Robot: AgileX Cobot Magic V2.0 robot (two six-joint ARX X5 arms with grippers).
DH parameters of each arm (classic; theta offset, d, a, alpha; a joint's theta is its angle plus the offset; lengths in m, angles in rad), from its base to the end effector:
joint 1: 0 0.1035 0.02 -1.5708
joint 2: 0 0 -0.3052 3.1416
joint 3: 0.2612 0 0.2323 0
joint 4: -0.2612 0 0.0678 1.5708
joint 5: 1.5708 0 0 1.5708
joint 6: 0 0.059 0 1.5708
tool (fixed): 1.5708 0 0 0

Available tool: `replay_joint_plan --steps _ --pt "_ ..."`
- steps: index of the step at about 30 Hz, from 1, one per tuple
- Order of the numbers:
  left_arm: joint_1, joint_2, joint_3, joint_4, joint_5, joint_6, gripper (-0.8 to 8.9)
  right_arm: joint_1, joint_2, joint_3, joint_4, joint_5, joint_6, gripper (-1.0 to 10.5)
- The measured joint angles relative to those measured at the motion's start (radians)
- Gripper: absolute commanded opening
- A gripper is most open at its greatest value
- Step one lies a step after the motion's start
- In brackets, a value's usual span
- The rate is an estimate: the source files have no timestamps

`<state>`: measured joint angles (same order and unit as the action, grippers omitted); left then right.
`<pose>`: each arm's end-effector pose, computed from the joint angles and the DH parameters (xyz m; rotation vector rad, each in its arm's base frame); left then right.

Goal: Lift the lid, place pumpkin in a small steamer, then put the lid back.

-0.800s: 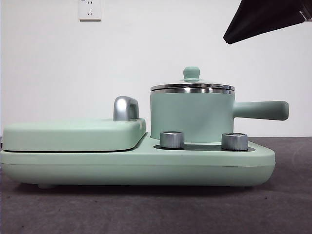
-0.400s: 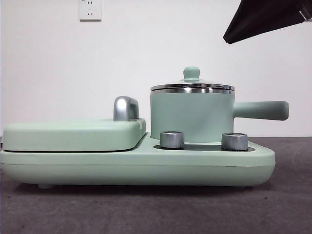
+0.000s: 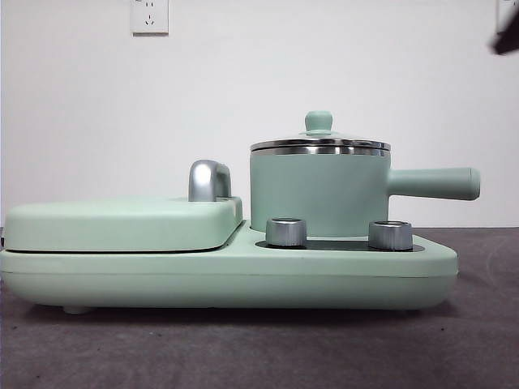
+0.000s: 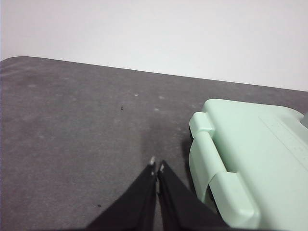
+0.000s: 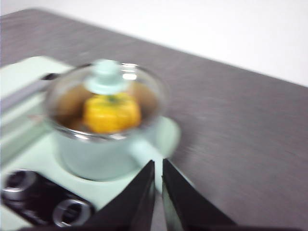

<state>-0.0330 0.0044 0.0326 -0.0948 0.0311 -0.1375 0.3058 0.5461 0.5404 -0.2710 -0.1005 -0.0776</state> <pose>0.0638 -0.0039 0.1627 -0.1373 0.0709 -0.0594 0.0990 0.0374 0.2862 -0.1046 0.2614 0.4143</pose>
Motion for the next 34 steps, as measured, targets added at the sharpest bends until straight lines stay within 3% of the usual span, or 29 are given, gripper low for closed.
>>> replay_joint_plan --steps 6,11,23,34 --pt "0.000 0.000 0.000 0.000 0.000 0.000 0.07 -0.159 -0.245 -0.214 0.045 0.031 -0.005 0.2" --pt "0.000 0.000 0.000 0.001 0.000 0.000 0.07 -0.215 -0.396 -0.357 0.116 0.076 -0.004 0.2" --pt "0.000 0.000 0.000 0.001 0.000 0.000 0.07 -0.241 -0.536 -0.525 0.170 0.076 -0.003 0.2" --pt "0.000 0.000 0.000 0.001 0.000 0.000 0.07 -0.241 -0.540 -0.524 0.174 0.075 0.005 0.2"
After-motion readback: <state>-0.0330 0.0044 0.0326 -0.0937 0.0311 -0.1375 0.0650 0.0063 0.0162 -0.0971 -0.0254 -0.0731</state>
